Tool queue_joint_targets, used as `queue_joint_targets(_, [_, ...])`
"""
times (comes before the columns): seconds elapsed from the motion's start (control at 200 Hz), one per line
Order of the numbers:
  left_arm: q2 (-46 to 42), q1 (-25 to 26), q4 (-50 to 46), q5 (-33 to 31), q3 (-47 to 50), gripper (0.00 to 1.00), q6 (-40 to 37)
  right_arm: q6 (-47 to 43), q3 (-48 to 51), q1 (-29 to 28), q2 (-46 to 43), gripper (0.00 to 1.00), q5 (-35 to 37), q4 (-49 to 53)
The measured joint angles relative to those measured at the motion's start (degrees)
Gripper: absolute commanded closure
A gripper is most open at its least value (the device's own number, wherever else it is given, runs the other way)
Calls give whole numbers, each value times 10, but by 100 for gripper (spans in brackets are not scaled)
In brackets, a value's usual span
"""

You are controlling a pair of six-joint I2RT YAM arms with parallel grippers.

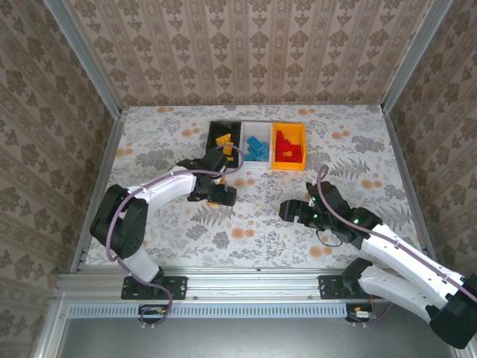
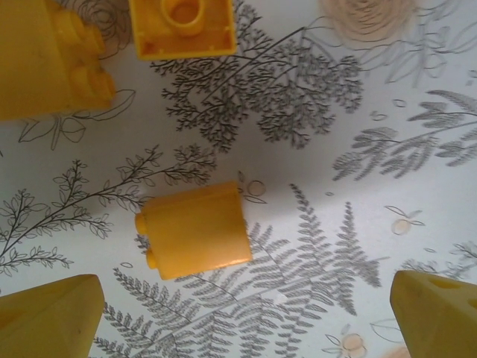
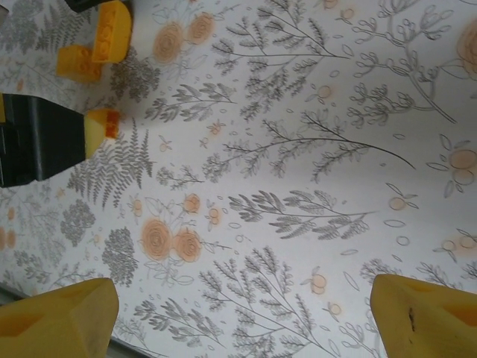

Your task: Sort the legos into containers by color

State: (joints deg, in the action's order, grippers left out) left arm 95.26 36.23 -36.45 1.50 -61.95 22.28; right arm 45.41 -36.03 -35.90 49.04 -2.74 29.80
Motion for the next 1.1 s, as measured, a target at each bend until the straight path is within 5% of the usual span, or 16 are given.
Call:
queue_joint_targets(0.18, [24,-14,0,0,-2,3,0,-8,2,0,21,11,10,1])
queue_joint_targets(0.565, [68,-25,0,8,-5,26,0,-19,4,0,61,10,12,-28])
queue_joint_targets(0.86, [78,-30,-9,4,-17,59,-4,-21,11,0,61,10,18,-29])
queue_joint_targets(1.095, [64,-42,-3,32,-10,63,-8,-21,14,0,61,10,20,-40])
